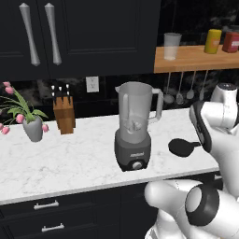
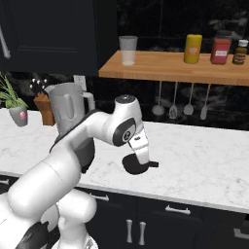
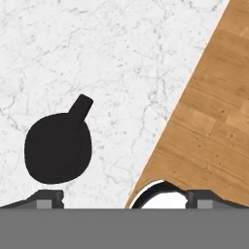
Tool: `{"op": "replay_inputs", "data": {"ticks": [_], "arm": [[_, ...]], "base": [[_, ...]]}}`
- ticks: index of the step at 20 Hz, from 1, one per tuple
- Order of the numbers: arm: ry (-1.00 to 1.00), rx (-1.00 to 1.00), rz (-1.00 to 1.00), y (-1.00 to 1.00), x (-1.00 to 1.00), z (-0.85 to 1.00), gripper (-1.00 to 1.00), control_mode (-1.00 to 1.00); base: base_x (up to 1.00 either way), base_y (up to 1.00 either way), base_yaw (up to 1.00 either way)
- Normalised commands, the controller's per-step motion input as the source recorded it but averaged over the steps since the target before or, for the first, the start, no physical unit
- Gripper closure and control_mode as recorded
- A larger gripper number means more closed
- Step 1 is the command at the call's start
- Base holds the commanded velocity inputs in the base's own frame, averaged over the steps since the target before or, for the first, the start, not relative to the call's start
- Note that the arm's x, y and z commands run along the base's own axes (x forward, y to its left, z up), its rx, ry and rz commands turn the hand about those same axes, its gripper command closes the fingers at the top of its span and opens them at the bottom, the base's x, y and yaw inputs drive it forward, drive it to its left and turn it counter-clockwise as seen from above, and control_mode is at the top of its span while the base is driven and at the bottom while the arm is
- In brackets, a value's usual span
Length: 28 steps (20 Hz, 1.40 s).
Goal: Close the lid blender by securely placing the lid on top.
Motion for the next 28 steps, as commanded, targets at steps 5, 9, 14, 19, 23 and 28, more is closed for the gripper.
{"op": "replay_inputs", "data": {"ticks": [5, 9, 14, 19, 23, 28], "arm": [[0.0, 0.03, -0.07, -0.17, 0.21, -0.16, -1.0, -1.0], [0.0, 0.0, -0.15, -0.04, 0.27, -0.33, -1.0, -1.0], [0.03, 0.0, -0.18, 0.0, 0.31, -0.33, -1.0, -1.0], [0.04, 0.04, -0.1, 0.0, 0.25, -0.24, -1.0, -1.0], [0.03, 0.08, -0.02, 0.0, 0.21, -0.24, -1.0, -1.0], [0.0, 0.11, 0.0, 0.0, 0.18, -0.25, -1.0, -1.0]], "base": [[0.0, 0.0, 0.0], [0.0, 0.0, 0.0], [0.0, 0.0, 0.0], [0.0, 0.0, 0.0], [0.0, 0.0, 0.0], [0.0, 0.0, 0.0]]}}
